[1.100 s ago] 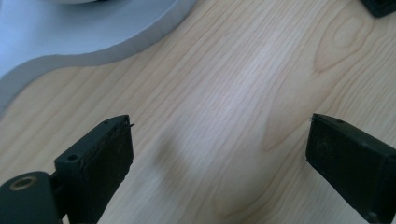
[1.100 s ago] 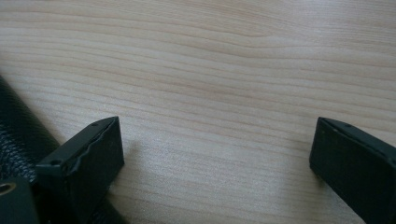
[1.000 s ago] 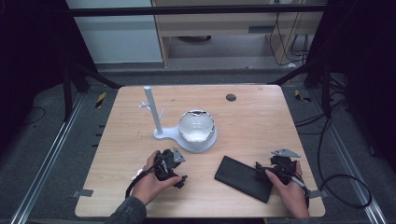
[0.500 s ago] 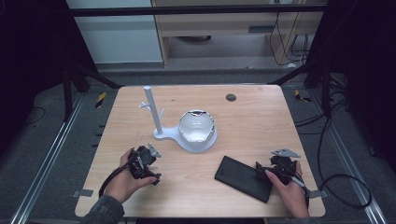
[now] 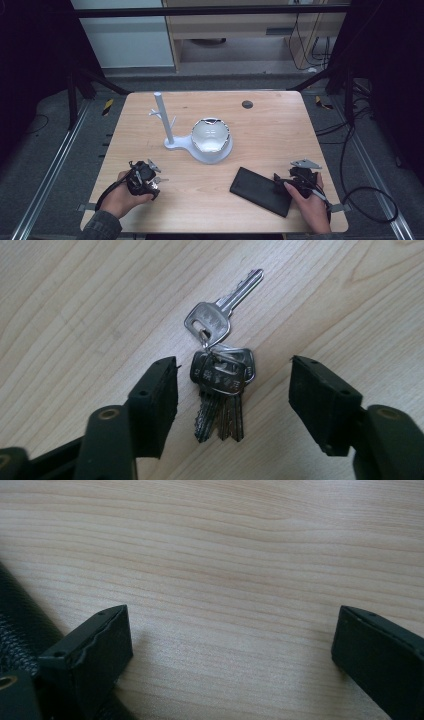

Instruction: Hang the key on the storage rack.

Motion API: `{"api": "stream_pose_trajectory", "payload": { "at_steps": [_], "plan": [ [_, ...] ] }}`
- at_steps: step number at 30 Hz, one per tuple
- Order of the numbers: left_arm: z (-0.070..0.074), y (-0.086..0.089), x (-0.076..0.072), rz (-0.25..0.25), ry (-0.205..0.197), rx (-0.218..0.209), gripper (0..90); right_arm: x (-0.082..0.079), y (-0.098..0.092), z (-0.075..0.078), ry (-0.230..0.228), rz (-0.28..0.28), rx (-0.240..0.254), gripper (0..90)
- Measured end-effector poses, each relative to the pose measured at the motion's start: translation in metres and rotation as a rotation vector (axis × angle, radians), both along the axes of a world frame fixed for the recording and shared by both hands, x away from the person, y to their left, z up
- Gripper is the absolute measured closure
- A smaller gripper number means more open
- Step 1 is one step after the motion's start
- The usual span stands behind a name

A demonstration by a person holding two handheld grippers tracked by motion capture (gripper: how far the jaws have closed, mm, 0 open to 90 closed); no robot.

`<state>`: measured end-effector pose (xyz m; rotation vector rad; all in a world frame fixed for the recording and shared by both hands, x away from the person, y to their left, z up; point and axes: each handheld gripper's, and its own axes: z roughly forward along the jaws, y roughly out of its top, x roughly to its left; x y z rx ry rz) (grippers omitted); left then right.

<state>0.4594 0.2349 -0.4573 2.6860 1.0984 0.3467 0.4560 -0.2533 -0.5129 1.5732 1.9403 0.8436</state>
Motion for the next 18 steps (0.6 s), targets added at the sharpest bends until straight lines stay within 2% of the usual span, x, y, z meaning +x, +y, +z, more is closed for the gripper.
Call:
{"api": "stream_pose_trajectory", "payload": {
  "at_steps": [9,14,18],
  "plan": [
    [-0.007,0.011,-0.002,0.012,0.031,0.020,52.7,0.000,0.000,0.000,0.000,-0.001,0.001,3.2],
    [-0.008,0.015,-0.002,0.014,0.043,-0.019,62.7,0.000,0.000,0.000,0.000,0.000,0.000,3.2],
    [-0.008,0.012,-0.003,0.002,0.031,-0.004,71.0,0.000,0.000,0.000,0.000,-0.002,0.001,3.2]
  ]
}}
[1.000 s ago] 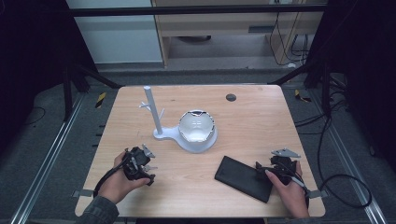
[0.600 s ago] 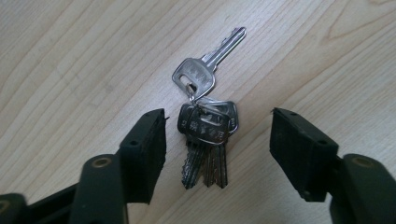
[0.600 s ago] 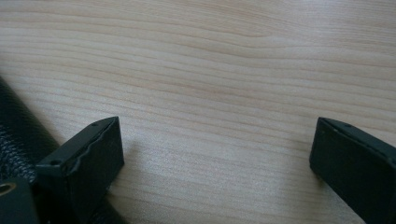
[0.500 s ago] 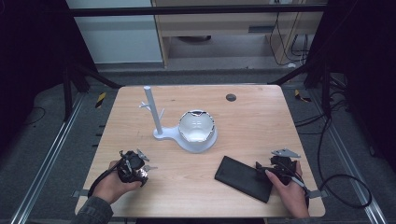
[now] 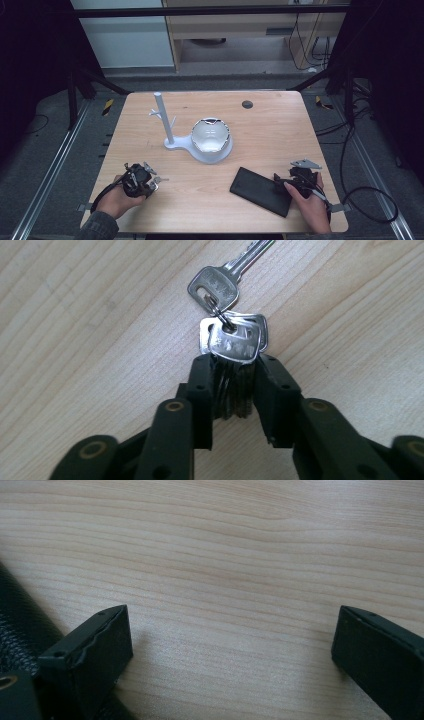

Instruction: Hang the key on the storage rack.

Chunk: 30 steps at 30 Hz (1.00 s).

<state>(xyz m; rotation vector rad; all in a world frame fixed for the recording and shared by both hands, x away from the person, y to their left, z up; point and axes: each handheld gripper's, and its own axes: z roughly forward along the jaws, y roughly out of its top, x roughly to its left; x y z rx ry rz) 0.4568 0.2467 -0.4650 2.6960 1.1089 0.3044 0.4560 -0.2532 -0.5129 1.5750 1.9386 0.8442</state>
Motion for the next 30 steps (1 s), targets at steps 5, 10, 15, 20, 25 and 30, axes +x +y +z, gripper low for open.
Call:
{"api": "stream_pose_trajectory", "payload": {
  "at_steps": [5,10,15,20,25,30],
  "plan": [
    [0.000,-0.008,-0.003,-0.001,-0.019,0.048,75.5,0.000,0.000,0.000,0.000,0.000,0.001,3.2],
    [0.001,-0.008,-0.003,0.005,-0.003,0.026,83.1,0.000,0.000,0.000,0.000,0.001,0.001,3.3],
    [0.003,-0.002,0.002,0.023,0.011,0.007,83.2,0.000,0.000,0.000,0.001,0.001,0.000,3.3],
    [0.008,0.003,0.002,0.026,0.023,-0.020,83.3,0.000,0.000,0.000,0.001,0.001,0.000,3.3],
    [0.010,0.006,0.002,0.019,0.032,-0.027,83.3,0.000,0.000,0.000,0.000,0.003,-0.001,3.4],
    [0.007,0.005,0.002,0.007,0.056,-0.026,83.4,0.000,0.000,0.000,0.000,0.003,-0.001,3.4]
  ]
}}
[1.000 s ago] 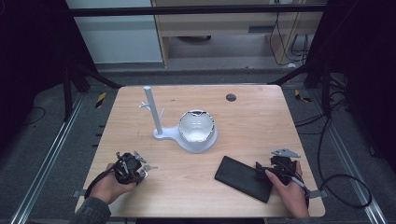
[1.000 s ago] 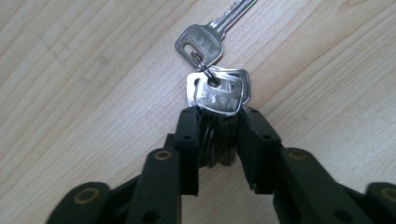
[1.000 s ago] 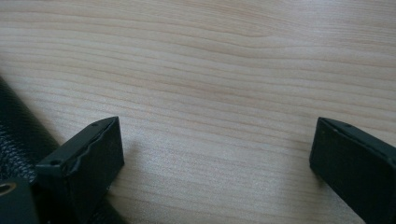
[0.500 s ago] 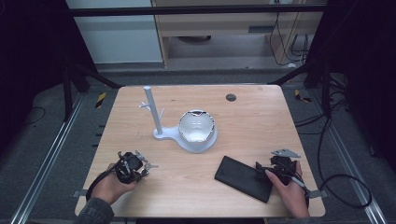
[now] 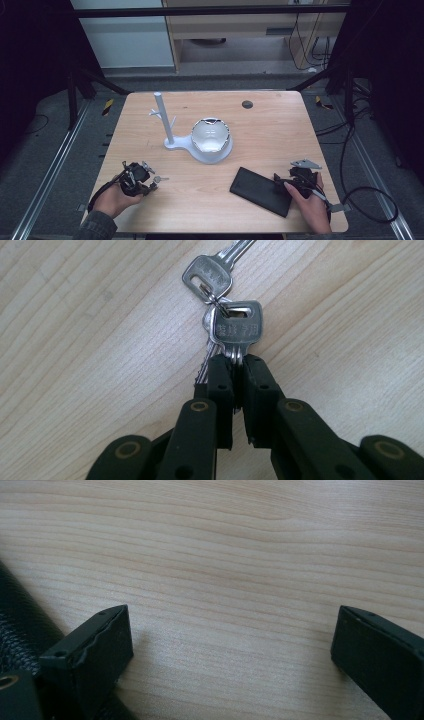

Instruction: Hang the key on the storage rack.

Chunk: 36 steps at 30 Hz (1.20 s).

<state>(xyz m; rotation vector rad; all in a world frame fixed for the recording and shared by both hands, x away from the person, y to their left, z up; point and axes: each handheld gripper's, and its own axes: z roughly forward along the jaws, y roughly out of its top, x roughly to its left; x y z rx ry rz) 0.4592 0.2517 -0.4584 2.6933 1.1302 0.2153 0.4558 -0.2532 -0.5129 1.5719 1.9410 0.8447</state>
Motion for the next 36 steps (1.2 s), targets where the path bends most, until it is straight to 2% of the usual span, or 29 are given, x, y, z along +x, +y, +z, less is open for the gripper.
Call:
{"api": "stream_pose_trajectory", "payload": {
  "at_steps": [10,12,18,20,21,25,27,28,29,30,31,33,36],
  "plan": [
    [0.013,0.008,0.003,0.023,-0.025,-0.024,83.4,0.000,0.000,0.000,0.000,0.000,0.000,3.4],
    [0.018,0.011,0.004,0.026,-0.028,-0.043,83.4,0.000,0.000,0.000,0.000,0.000,0.000,3.5],
    [0.029,0.014,0.005,0.028,-0.042,-0.040,83.4,0.000,0.000,0.000,0.000,0.000,0.000,3.4],
    [0.038,0.016,0.006,0.032,-0.056,-0.043,83.4,0.000,0.000,0.000,0.001,-0.002,0.002,3.4],
    [0.038,0.016,0.006,0.032,-0.056,-0.043,83.5,0.000,0.000,0.000,0.000,0.000,0.000,3.4],
    [0.059,0.019,0.009,0.034,-0.088,-0.047,83.4,0.000,0.000,0.000,0.000,0.000,0.000,3.4],
    [0.063,0.019,0.009,0.034,-0.095,-0.047,83.5,0.000,0.000,0.000,0.000,0.000,0.000,3.4],
    [0.072,0.020,0.011,0.032,-0.106,-0.055,83.5,0.000,0.000,0.000,0.000,0.000,0.000,3.4],
    [0.072,0.020,0.011,0.032,-0.106,-0.055,83.5,0.000,0.000,0.000,0.000,0.000,0.000,3.4],
    [0.083,0.021,0.013,0.038,-0.121,-0.073,83.5,0.000,0.000,0.000,0.001,-0.003,0.002,3.4],
    [0.083,0.021,0.013,0.038,-0.121,-0.073,83.5,0.000,0.000,0.000,0.001,-0.003,0.002,3.4],
    [0.097,0.022,0.018,0.042,-0.136,-0.064,83.5,0.000,0.000,0.000,0.001,-0.002,0.002,3.5],
    [0.099,0.021,0.020,0.041,-0.138,-0.055,83.6,0.000,0.000,0.000,0.000,0.000,0.000,3.4]
  ]
}}
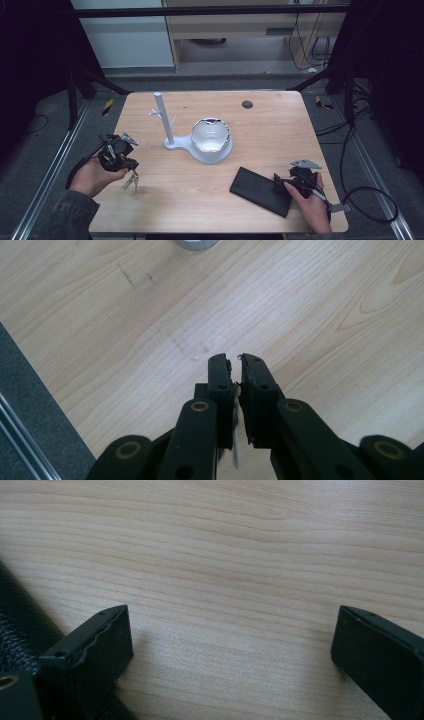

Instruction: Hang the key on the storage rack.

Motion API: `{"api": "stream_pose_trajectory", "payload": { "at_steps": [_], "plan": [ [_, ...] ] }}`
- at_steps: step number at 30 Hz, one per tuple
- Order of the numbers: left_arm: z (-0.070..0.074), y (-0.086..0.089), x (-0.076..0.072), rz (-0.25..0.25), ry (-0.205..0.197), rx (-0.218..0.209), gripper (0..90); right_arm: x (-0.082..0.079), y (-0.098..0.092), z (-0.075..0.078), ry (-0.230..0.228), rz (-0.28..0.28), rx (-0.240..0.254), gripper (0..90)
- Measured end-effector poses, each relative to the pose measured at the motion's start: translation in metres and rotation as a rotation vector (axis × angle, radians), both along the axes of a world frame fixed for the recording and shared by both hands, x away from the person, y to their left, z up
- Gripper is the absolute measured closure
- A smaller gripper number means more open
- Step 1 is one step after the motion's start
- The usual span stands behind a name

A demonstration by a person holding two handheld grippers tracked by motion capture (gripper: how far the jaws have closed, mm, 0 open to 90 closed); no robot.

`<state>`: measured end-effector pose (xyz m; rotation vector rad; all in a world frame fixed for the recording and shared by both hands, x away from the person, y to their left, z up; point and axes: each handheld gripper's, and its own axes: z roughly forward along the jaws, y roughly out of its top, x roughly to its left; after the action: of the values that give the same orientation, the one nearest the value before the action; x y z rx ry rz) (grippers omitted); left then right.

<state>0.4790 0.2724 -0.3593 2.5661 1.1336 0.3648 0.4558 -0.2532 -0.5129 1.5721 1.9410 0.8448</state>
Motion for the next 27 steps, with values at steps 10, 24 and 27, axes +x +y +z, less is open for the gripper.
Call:
{"api": "stream_pose_trajectory", "payload": {
  "at_steps": [10,24,27],
  "plan": [
    [0.014,0.002,0.004,0.003,-0.012,-0.015,83.6,0.000,0.000,0.000,0.000,0.000,0.000,3.4],
    [0.065,0.006,0.020,0.019,-0.053,-0.008,83.6,0.000,0.000,0.000,0.003,0.000,-0.002,3.4],
    [0.077,0.005,0.025,0.021,-0.061,-0.002,83.6,0.000,0.000,0.000,0.000,0.002,-0.006,3.5]
  ]
}}
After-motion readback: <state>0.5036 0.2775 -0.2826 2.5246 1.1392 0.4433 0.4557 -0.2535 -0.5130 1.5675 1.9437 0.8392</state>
